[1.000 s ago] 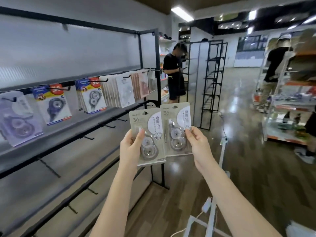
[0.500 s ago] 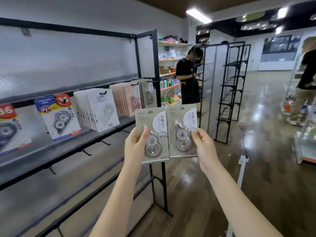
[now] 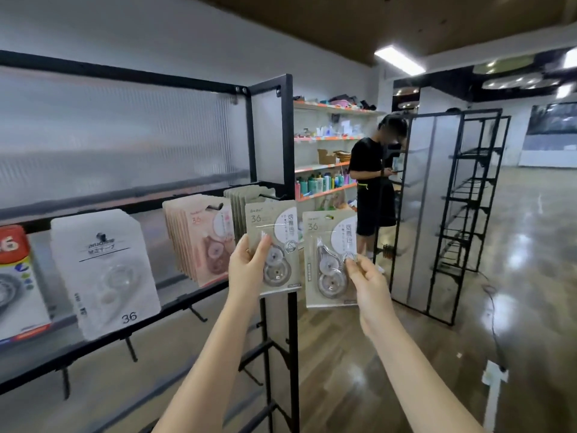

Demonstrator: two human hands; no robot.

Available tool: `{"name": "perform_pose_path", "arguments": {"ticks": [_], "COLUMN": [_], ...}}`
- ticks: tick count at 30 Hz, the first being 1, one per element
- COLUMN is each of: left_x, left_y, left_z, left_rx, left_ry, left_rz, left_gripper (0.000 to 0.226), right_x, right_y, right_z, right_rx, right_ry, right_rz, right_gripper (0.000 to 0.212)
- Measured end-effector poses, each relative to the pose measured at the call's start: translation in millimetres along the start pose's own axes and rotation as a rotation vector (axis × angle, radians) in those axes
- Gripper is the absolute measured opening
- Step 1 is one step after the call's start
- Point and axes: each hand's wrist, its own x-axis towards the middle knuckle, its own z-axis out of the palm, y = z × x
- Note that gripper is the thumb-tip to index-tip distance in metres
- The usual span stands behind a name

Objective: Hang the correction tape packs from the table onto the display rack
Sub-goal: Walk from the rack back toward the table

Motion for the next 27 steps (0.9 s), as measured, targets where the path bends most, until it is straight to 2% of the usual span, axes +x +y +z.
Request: {"name": "perform_pose_path", "arguments": {"ticks": [2, 6, 13, 18, 20, 22, 27], "left_x": [22.9, 53.2, 66.0, 87.8, 95.9, 103.0, 107.6], "left_y": [-10.5, -32.7, -57.3, -72.7, -74.9, -77.1, -75.6], "left_z": [12.7, 33.5, 51.8, 52.7, 48.7, 42.5, 35.6], "left_rx": [0.034, 0.093, 0.139, 0.209, 0.258, 0.304, 0.489], "left_ry": [0.009, 0.034, 0.213, 0.312, 0.318, 0.317, 0.331], "left_rz": [0.014, 0.025, -0.026, -0.061, -0.071, -0.083, -0.066], "left_gripper": [0.006, 0.005, 0.009, 0.008, 0.008, 0.008, 0.015], "right_x": [21.9, 60.5, 109.9, 131.7, 135.3, 135.7, 133.3], "right_y": [6.4, 18.8, 31.7, 43.4, 46.5, 46.3, 38.6], "right_z": [-3.2, -9.3, -14.6, -19.6, -20.4, -18.8, -8.0], "right_rx": [0.023, 0.055, 0.102, 0.122, 0.135, 0.099, 0.085], "right_ry": [-0.017, -0.059, -0.22, -0.31, -0.358, -0.402, -0.511], "right_rz": [0.016, 0.03, 0.05, 0.099, 0.125, 0.109, 0.09], "right_gripper": [0.016, 0.029, 0.015, 0.036, 0.03, 0.014, 0.019]}}
